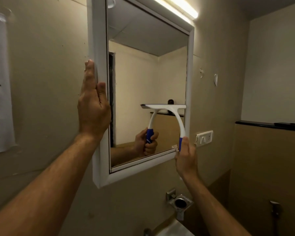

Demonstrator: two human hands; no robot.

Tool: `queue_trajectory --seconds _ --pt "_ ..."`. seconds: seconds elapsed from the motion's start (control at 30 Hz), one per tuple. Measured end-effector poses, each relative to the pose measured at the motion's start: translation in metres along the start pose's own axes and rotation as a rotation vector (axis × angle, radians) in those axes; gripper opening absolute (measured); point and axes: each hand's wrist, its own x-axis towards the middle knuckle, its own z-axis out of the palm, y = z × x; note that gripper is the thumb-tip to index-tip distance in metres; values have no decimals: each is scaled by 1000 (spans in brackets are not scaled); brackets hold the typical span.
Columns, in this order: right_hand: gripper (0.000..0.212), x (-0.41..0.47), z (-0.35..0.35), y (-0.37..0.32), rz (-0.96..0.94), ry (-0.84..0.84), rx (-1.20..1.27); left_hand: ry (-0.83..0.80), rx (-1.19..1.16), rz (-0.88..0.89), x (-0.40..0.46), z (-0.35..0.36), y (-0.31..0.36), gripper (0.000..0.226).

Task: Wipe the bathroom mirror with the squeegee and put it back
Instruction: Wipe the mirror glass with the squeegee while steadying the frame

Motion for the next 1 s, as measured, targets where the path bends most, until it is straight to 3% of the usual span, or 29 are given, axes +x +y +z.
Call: queue_trajectory --seconds 0.07,0.1,0.17,0.23,0.27,0.33,0.4,0.47,0.53,0.57,0.6,0.63,0.67,0.8,1.0 --pt "63 -5 -3 11 -8 -7 -32 261 713 67 -2 -38 29 31" --pt "67 -5 -3 12 -14 -9 -37 478 804 203 -4 -61 43 46" --pt "63 1 -3 4 -28 -8 -30 729 657 378 1 -92 63 53" --pt "54 13 -1 -13 -49 12 -25 681 564 430 -1 -84 66 52" --pt "51 19 1 -21 -65 23 -32 624 529 372 -1 -66 63 49" --pt "48 25 6 -31 -91 36 -34 294 417 80 -2 -24 53 58" --pt "46 21 12 -31 -81 36 -6 212 -31 -71 0 20 31 38" --pt "48 10 15 -19 -42 20 34 160 -244 -101 1 35 -3 41" --pt "53 -7 13 1 -9 10 51 236 -3 21 -12 6 13 53" --pt "55 -16 11 12 0 15 33 288 283 78 -18 -15 33 45" --pt "56 -25 8 23 9 26 10 463 510 160 -12 -40 39 32" --pt "57 -33 4 31 23 39 -8 656 509 269 -8 -60 52 45" --pt "57 -40 0 37 40 45 -19 705 546 383 -4 -75 61 50" --pt "51 -41 -11 29 63 19 -36 695 528 434 0 -77 62 53" --pt "25 -19 -9 -15 60 -68 195 729 558 428 1 -79 59 53"
